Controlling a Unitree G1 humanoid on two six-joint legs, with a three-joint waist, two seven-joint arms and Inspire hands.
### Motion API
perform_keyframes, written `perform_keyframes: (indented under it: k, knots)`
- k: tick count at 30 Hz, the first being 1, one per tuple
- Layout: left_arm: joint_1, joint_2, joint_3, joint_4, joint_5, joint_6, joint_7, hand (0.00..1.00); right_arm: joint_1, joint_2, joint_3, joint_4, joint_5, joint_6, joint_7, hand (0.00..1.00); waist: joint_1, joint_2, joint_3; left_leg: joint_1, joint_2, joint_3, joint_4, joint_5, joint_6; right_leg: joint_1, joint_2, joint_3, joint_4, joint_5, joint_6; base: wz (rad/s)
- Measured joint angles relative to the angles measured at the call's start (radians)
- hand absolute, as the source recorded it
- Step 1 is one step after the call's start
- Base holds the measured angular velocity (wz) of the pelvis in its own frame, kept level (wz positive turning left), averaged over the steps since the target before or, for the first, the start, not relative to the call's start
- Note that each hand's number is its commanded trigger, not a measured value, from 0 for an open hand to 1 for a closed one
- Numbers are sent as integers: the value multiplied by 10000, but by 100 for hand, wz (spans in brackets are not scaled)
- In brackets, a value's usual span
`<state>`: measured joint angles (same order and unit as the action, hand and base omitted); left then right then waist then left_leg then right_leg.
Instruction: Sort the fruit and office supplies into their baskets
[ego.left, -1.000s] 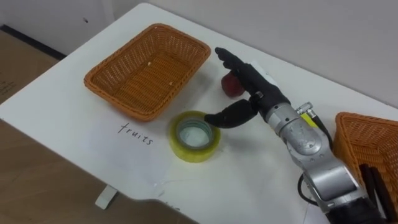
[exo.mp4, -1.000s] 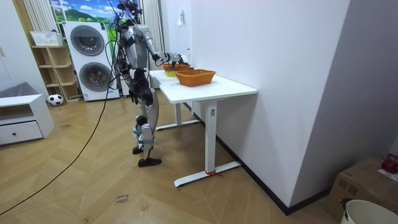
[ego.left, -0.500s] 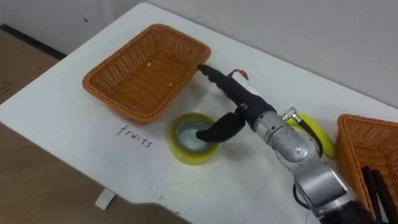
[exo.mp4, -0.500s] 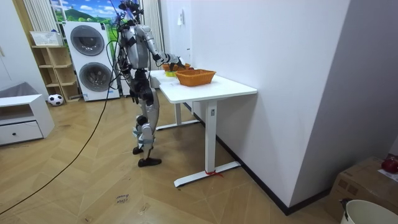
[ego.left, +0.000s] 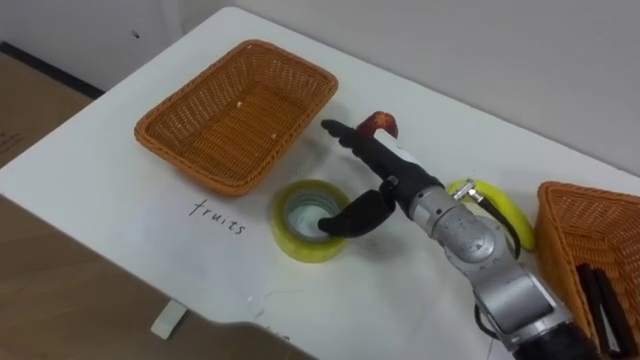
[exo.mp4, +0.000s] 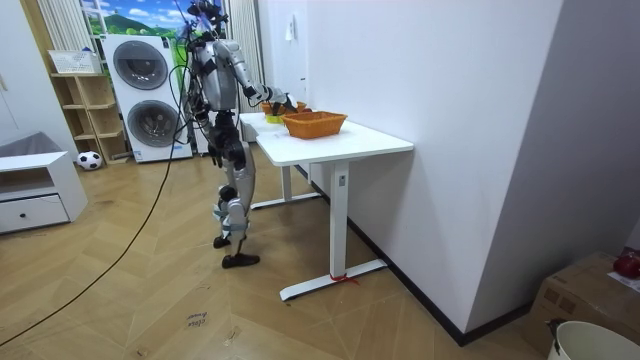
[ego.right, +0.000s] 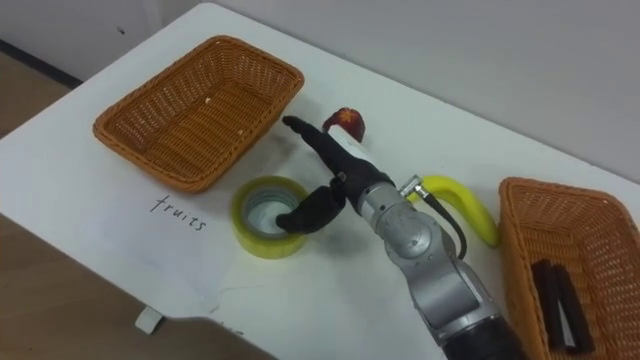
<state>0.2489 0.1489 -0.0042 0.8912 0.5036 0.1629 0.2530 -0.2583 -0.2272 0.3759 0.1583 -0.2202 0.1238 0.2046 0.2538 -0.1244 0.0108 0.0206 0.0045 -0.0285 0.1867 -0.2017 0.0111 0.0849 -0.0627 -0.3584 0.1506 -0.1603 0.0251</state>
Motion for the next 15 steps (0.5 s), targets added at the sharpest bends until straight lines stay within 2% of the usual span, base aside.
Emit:
perform_keyframes:
  k: [8, 15]
  knots:
    - [-5, 2, 27, -13, 13, 0, -22, 0, 0, -1, -74, -5, -772, 2, 182, 0, -31, -77, -38, 9, -3, -14, 14, 6, 9, 18, -1, 12, -3, 0, 0, 0]
    - [60, -3, 215, 34, 11, 28, -42, 0, 0, 1, -77, -13, -1253, 9, 347, 0, -15, -164, -30, 12, -6, -15, 23, 9, 11, 24, -2, 87, -8, 0, 0, 0]
